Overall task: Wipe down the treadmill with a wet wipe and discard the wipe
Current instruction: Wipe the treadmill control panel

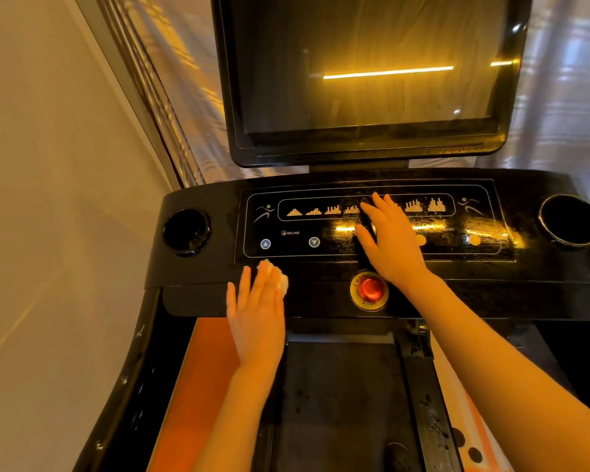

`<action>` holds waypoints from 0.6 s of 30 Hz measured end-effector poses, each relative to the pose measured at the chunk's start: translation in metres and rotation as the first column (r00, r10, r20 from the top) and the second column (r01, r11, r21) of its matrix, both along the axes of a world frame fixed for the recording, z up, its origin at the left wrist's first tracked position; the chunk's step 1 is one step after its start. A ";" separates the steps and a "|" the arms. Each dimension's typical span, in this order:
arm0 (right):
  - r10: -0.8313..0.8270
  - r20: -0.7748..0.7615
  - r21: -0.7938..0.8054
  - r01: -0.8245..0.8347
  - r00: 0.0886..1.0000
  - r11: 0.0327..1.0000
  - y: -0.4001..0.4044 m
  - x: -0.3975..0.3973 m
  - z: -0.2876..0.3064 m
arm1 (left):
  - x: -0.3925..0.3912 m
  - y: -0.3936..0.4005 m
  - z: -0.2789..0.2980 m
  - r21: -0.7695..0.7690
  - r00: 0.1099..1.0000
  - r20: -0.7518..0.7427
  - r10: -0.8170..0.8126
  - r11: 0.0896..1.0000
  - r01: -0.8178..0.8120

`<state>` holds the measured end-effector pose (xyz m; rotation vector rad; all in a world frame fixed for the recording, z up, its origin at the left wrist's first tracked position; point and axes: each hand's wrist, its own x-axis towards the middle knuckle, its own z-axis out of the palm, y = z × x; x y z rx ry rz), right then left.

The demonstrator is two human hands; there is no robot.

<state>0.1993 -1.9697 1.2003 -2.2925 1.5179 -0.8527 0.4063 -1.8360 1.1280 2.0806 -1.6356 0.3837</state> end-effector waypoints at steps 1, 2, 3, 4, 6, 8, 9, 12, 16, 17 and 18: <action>-0.007 0.021 -0.003 0.007 1.000 1.000 0.011 0.003 -0.003 | -0.012 0.000 0.001 -0.019 0.998 0.022 -0.053 0.998 0.054; -0.013 0.026 -0.025 0.014 1.000 1.000 0.025 0.006 -0.008 | -0.025 0.000 0.002 -0.038 0.991 0.053 -0.121 0.992 0.123; -0.015 0.025 -0.055 0.017 1.000 0.998 0.039 0.008 -0.016 | -0.037 0.000 0.002 -0.044 0.977 0.088 -0.195 0.979 0.199; -0.014 0.028 -0.084 0.017 0.999 0.996 0.053 0.011 -0.026 | -0.047 0.001 0.001 -0.043 0.958 0.119 -0.262 0.962 0.269; -0.016 0.048 -0.122 0.022 0.999 0.992 0.076 0.016 -0.047 | -0.052 0.004 -0.001 -0.028 0.934 0.155 -0.323 0.943 0.331; -0.022 0.052 -0.164 0.030 0.998 0.986 0.090 0.019 -0.063 | -0.038 0.007 -0.001 -0.001 0.948 0.141 -0.285 0.958 0.288; -0.025 0.042 -0.179 0.032 0.999 0.983 0.094 0.020 -0.068 | -0.028 0.010 -0.002 -0.005 0.965 0.118 -0.235 0.971 0.237; -0.024 0.004 -0.197 0.024 1.000 0.980 0.098 0.017 -0.076 | 0.000 0.016 -0.004 -0.047 0.997 0.024 -0.069 0.996 0.070; -0.039 -0.052 -0.241 0.025 0.998 0.970 0.095 0.014 -0.079 | -0.014 0.013 -0.005 -0.067 0.994 0.012 -0.107 0.992 0.107; -0.043 -0.059 -0.250 0.027 0.997 0.968 0.096 0.014 -0.079 | -0.022 0.012 -0.006 -0.076 0.986 0.029 -0.166 0.983 0.168; -0.047 -0.064 -0.258 0.029 0.997 0.966 0.096 0.014 -0.079 | -0.030 0.011 -0.007 -0.079 0.972 0.056 -0.229 0.969 0.233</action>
